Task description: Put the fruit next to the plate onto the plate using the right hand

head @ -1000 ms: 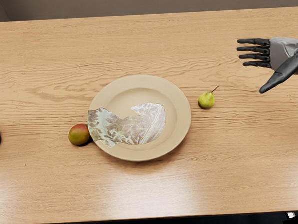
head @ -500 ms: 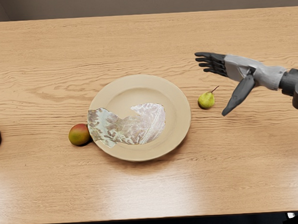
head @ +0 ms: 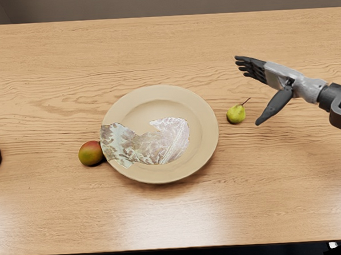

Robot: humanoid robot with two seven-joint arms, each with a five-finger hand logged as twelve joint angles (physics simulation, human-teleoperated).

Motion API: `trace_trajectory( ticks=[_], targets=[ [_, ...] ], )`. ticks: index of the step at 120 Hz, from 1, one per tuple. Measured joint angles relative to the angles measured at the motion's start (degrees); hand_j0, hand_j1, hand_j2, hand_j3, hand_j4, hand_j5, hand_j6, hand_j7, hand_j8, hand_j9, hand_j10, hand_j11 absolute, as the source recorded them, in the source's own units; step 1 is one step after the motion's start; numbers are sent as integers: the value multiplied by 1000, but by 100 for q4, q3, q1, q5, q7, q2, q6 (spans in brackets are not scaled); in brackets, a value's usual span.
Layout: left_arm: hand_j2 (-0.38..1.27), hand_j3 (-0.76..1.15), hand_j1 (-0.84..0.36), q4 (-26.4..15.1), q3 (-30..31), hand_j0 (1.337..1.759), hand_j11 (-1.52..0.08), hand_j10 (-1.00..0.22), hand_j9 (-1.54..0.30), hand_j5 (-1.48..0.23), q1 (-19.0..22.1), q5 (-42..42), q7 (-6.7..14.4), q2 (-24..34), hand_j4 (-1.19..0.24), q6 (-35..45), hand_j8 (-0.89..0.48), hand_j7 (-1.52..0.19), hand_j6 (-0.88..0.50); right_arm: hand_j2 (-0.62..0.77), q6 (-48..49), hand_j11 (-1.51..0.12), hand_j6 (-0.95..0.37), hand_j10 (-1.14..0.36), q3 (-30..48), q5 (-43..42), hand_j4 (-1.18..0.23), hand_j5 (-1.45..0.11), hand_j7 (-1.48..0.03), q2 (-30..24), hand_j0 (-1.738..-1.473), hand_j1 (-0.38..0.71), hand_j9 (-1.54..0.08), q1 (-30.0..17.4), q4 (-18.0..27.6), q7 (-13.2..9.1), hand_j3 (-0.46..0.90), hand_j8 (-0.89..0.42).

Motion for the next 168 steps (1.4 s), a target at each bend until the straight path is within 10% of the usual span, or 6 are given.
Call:
trace_trajectory(
  ticks=[88,168],
  targets=[
    [0,0,346,0,1,1658,-3,-2,-3,-3,0,0,0,0,-2,0,-2,-3,-2,-5,-264,-59,-48,-47,-126,269,-48,-59,-59,922,-1658,-297,-59,-348,-1211,204,0,-48],
    [1,0,346,0,0,1658,-3,-2,-3,-3,0,1,0,0,-2,0,-2,-3,-2,-57,-277,-462,-374,-368,-295,307,-372,-464,-461,1321,-1658,64,-463,-363,-1482,188,0,-370]
  ],
)
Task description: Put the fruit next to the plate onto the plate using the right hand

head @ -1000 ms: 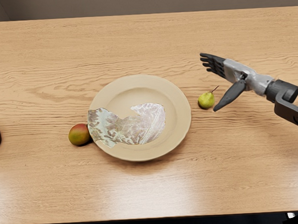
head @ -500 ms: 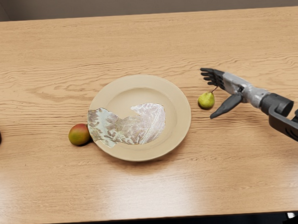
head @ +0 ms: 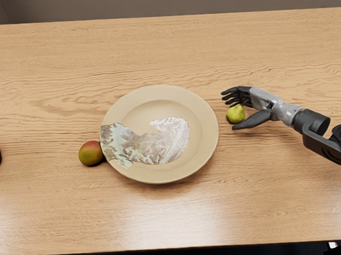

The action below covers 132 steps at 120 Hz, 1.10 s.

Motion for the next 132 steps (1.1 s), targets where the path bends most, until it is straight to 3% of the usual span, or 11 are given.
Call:
trace_trajectory(
  ticks=[40,61,132],
  targets=[
    [1,0,346,0,0,1658,-3,-2,-3,-3,0,0,0,0,-2,0,-2,-3,-2,-78,35,-655,-524,-517,-13,6,-521,-658,-653,63,-1658,236,-657,37,4,-33,0,-520],
    [1,0,346,0,-2,1658,-3,-2,-3,-3,0,0,0,0,-2,0,-2,-3,-2,-75,45,-739,-586,-489,-15,3,-581,-749,-739,65,-1658,308,-747,40,20,-48,0,-580],
    [0,0,346,0,2,1658,-3,-2,-3,-3,0,-2,1,0,-2,0,-2,-3,-2,88,424,-922,-708,-454,-136,-33,-709,-914,-916,6,-1655,392,-919,235,88,-156,0,-574]
  ],
)
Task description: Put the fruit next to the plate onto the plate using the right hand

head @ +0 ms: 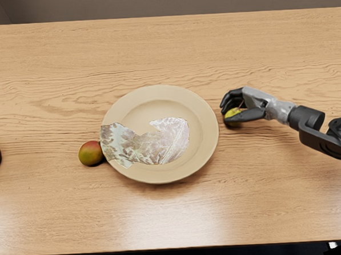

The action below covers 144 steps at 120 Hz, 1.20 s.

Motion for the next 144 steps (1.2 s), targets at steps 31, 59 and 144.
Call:
trace_trajectory(
  ticks=[31,59,144],
  targets=[
    [0,0,346,0,1,1658,-3,-2,-3,-3,0,0,0,0,-2,0,-2,-3,-2,111,109,-983,-751,-477,41,-5,-748,-981,-976,-219,-1654,407,-978,89,253,-262,0,-594],
    [0,0,346,0,0,1658,-3,-2,-3,-3,0,0,0,0,-2,0,-2,-3,-2,98,119,-1020,-773,-456,84,139,-768,-1014,-1005,-707,-1653,425,-1009,127,899,-354,0,-591],
    [0,0,346,0,0,1658,-3,-2,-3,-3,0,0,0,0,-2,0,-2,-3,-2,-220,126,-1065,-789,-401,107,439,-778,-1048,-1026,-1037,-1640,481,-1045,386,1985,-657,0,-766]
  ],
)
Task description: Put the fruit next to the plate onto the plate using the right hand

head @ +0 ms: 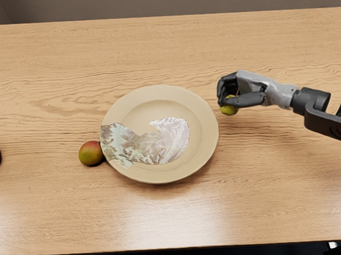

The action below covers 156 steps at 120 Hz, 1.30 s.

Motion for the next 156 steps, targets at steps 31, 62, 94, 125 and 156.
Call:
trace_trajectory(
  ticks=[31,62,94,125,156],
  targets=[
    [0,0,346,0,0,1658,-3,-2,-3,-3,2,0,0,0,-2,0,-2,-3,-2,-191,5,-1063,-790,-408,28,129,-774,-1056,-1027,32,-1642,527,-1056,145,255,-105,0,-771],
    [0,0,346,0,-1,1658,-3,-2,-3,-3,0,0,0,0,-2,0,-2,-3,-2,-180,9,-1055,-788,-420,117,147,-769,-1061,-1025,114,-1646,554,-1064,166,493,-127,0,-766],
    [0,0,346,0,-1,1658,-3,-2,-3,-3,0,0,0,0,-2,0,-2,-3,-2,-174,10,-1053,-787,-414,164,150,-765,-1065,-1023,346,-1646,559,-1069,168,574,-136,0,-762],
    [0,0,346,0,-1,1658,-3,-2,-3,-3,0,0,0,0,-2,0,-2,-3,-2,-173,9,-1050,-783,-417,171,151,-760,-1062,-1019,677,-1646,558,-1066,199,580,-171,0,-758],
    [0,0,346,0,0,1658,-3,-2,-3,-3,0,0,0,0,-2,-1,-2,-3,-2,-173,-18,-1041,-778,-425,130,142,-756,-1053,-1012,972,-1646,552,-1057,177,576,-229,0,-754]
  ],
)
